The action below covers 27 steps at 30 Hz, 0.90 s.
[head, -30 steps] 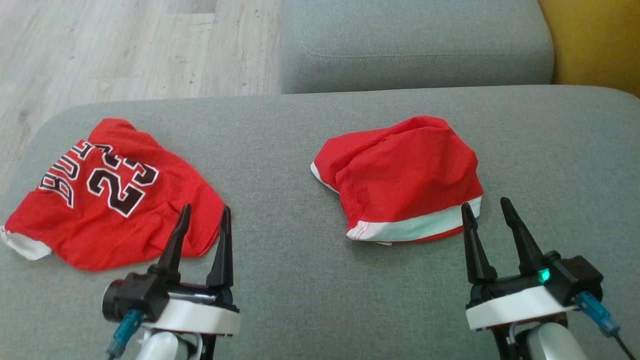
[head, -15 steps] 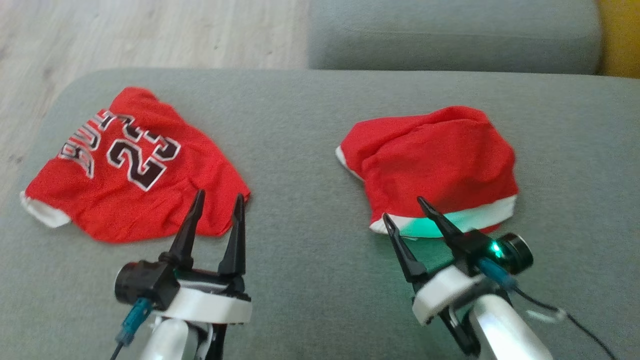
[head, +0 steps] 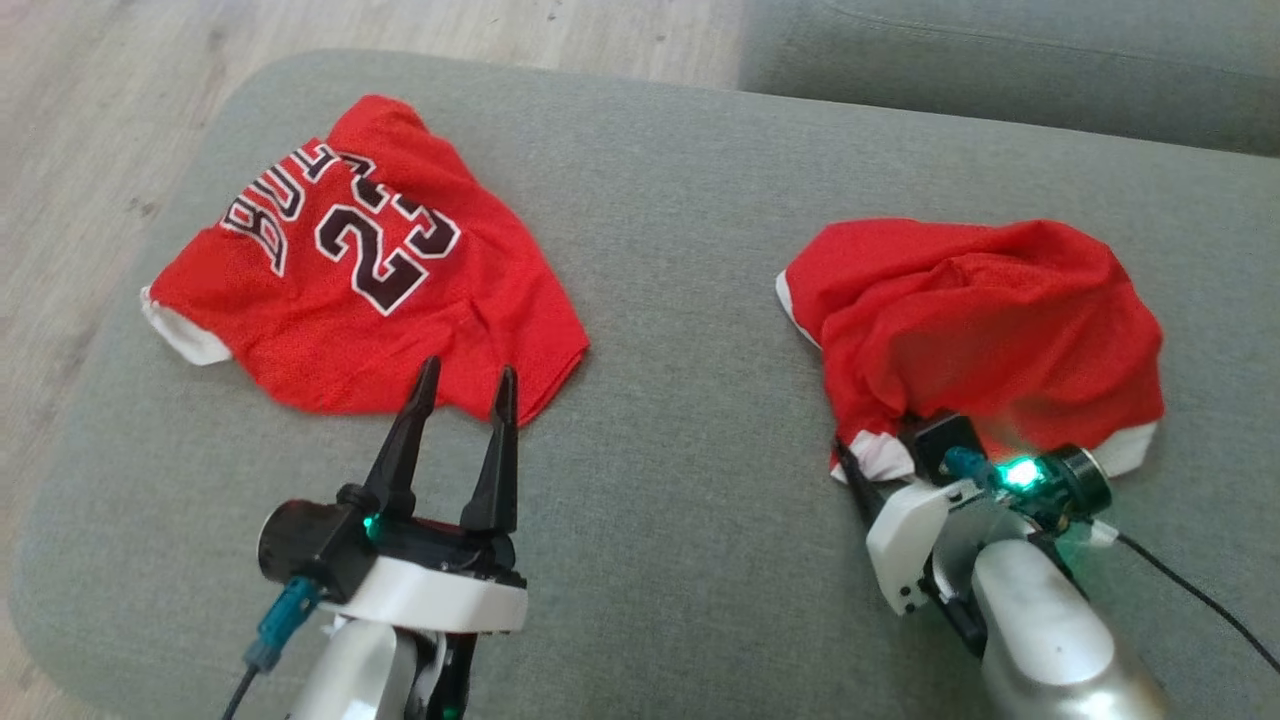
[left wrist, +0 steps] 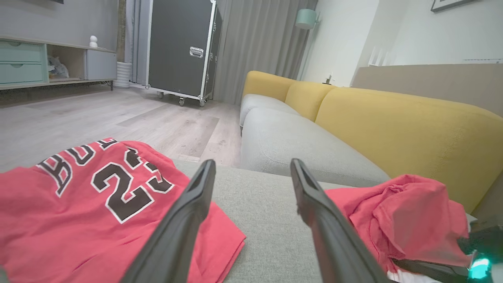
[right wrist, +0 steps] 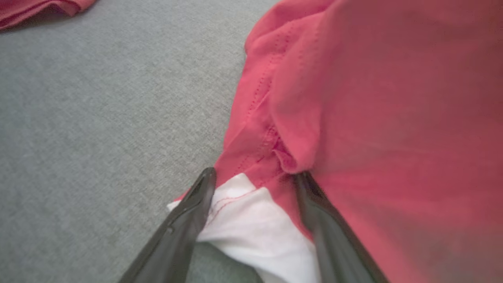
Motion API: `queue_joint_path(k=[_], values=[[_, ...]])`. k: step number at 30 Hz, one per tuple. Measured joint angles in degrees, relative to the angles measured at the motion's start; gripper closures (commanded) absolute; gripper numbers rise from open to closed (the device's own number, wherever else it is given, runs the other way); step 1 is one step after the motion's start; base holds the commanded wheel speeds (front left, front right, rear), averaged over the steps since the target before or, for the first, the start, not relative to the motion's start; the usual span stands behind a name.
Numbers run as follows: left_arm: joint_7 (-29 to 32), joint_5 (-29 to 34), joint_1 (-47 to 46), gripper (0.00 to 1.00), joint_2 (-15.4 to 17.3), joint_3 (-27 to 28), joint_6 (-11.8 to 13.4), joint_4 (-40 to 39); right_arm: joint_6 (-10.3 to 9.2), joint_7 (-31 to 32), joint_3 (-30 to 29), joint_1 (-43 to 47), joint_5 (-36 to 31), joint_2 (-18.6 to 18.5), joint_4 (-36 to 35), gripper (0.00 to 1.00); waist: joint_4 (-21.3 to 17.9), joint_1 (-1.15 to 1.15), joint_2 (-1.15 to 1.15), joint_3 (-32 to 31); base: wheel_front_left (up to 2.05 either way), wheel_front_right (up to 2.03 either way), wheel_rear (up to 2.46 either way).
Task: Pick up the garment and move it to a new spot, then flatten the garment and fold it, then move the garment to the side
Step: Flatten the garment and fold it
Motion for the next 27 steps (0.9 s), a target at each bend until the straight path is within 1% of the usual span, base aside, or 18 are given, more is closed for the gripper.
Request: queue_joint_path(k=[1,2,4,7,10,12,17,19,21,23,25,27], values=[[0.00,-0.25,0.00,0.00,0.00,-0.05,0.00,-0.01,0.01,0.31,-0.64,-0.36,-0.03,0.08,0.48,0.32,0.26,0.00,0.00,0.05,0.00,0.00,0.00],[0.00,-0.35,0.01,0.00,0.00,-0.08,0.00,-0.01,0.01,0.35,-1.10,-0.58,-0.18,0.13,0.87,1.00,0.45,0.00,0.00,0.05,0.00,0.00,0.00],[0.00,-0.36,0.01,0.00,0.00,-0.07,0.00,-0.03,0.01,0.36,-1.49,-1.07,-0.98,0.21,1.57,1.00,0.58,0.00,0.00,-0.10,0.00,0.00,0.00],[0.00,-0.34,0.02,0.00,-0.02,0.16,-0.01,-0.02,0.01,-0.01,-1.05,-1.16,0.57,0.13,2.47,1.00,0.33,0.00,0.00,-0.79,0.00,0.00,0.00],[0.00,-0.30,0.10,0.00,-0.02,0.37,-0.01,0.02,0.01,-1.43,0.41,-1.08,4.03,-0.07,2.83,1.00,-0.21,0.00,0.00,-1.85,0.00,0.00,0.00],[0.00,-0.21,0.33,0.00,-0.03,0.38,-0.01,0.03,0.01,-2.85,2.89,-1.05,7.65,-0.42,2.53,1.00,-0.66,0.00,0.00,-2.78,0.00,0.00,0.00],[0.00,0.21,2.08,0.00,-0.02,0.74,-0.02,0.77,0.01,-5.16,10.73,-2.35,21.84,-0.57,-2.98,1.00,-1.92,-0.01,0.00,-5.40,0.00,0.00,0.00],[0.00,0.70,3.31,0.00,-0.02,0.81,-0.23,1.57,0.01,-6.35,12.26,-4.35,27.86,-0.53,-6.24,1.00,-2.56,-0.01,0.00,-6.56,0.00,0.00,0.00],[0.00,0.77,4.77,0.00,-0.02,1.23,-0.43,1.81,0.01,-7.72,12.33,-6.67,34.77,-0.55,-9.60,1.00,-3.27,-0.01,0.00,-7.74,0.00,0.00,0.00],[0.00,0.78,5.97,0.00,-0.02,2.09,-0.43,1.81,0.01,-9.28,11.26,-8.65,39.99,-0.53,-12.10,1.00,-4.18,-0.01,0.00,-8.66,0.00,0.00,0.00],[0.00,1.05,6.75,0.00,0.05,2.66,-0.43,1.76,0.01,-10.53,8.65,-9.64,46.78,-0.46,-13.70,1.00,-5.19,-0.01,0.00,-9.43,0.00,0.00,0.00],[0.00,3.31,7.05,0.00,0.40,2.64,-0.43,1.56,0.00,-11.63,5.11,-9.59,51.77,-0.55,-14.39,1.00,-6.31,-0.02,0.00,-9.88,0.00,0.00,0.00]])
